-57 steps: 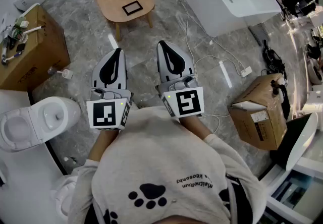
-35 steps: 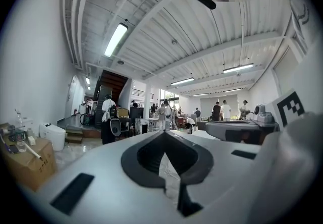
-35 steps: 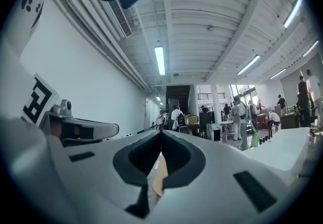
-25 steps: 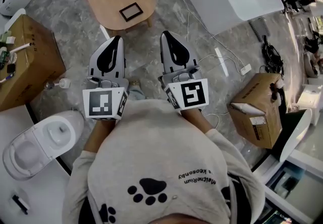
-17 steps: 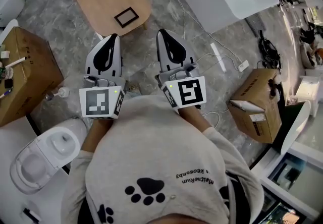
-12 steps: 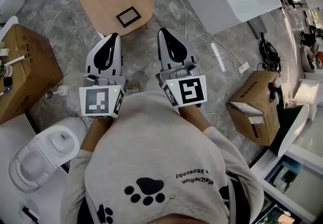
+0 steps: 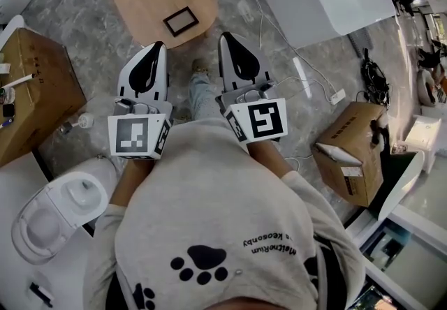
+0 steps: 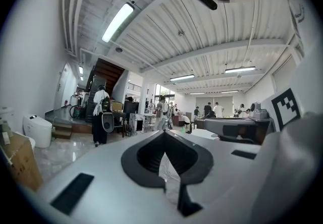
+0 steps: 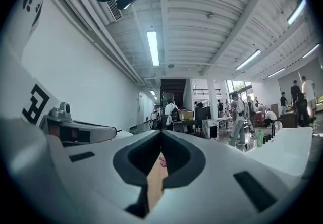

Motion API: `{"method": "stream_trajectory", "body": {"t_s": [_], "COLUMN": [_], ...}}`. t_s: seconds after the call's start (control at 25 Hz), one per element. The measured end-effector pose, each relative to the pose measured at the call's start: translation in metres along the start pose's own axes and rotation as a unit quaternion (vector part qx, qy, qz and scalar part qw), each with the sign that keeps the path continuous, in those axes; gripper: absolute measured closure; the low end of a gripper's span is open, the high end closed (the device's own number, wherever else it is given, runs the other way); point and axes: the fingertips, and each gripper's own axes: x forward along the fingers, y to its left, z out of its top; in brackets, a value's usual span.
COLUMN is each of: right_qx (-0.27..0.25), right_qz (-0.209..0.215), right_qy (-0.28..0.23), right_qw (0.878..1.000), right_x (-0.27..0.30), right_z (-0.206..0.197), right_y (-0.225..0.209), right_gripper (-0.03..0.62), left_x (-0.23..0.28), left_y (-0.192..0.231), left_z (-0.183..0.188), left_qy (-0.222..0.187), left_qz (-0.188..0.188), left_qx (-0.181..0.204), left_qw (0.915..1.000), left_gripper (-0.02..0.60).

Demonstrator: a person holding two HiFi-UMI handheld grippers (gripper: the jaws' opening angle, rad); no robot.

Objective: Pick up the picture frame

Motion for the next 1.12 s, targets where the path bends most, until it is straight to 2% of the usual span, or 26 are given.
{"method": "stream_trajectory", "body": {"t_s": [0.52, 1.12], "right_qx": [0.011, 0.032], "right_qz": [0.051, 0.146], "right_qy": [0.023, 0.064], "right_qw": [0.998, 0.987], "right_x": [0.098, 0.199], "right_z": [-0.024, -0.051], "right_y": [-0.054, -0.101], "right_gripper": [0.585, 0.585], "left_x": [0.096, 0.184], "left_y": [0.033, 0.072], "left_z": [-0.012, -0.016], "left_qy": [0.012, 0.028], "left_qz": [0.024, 0.100], "left_qx": [-0.013, -0.023], "left_qw": [0.9995, 0.9943], "left_gripper": [0.574, 0.574]}}
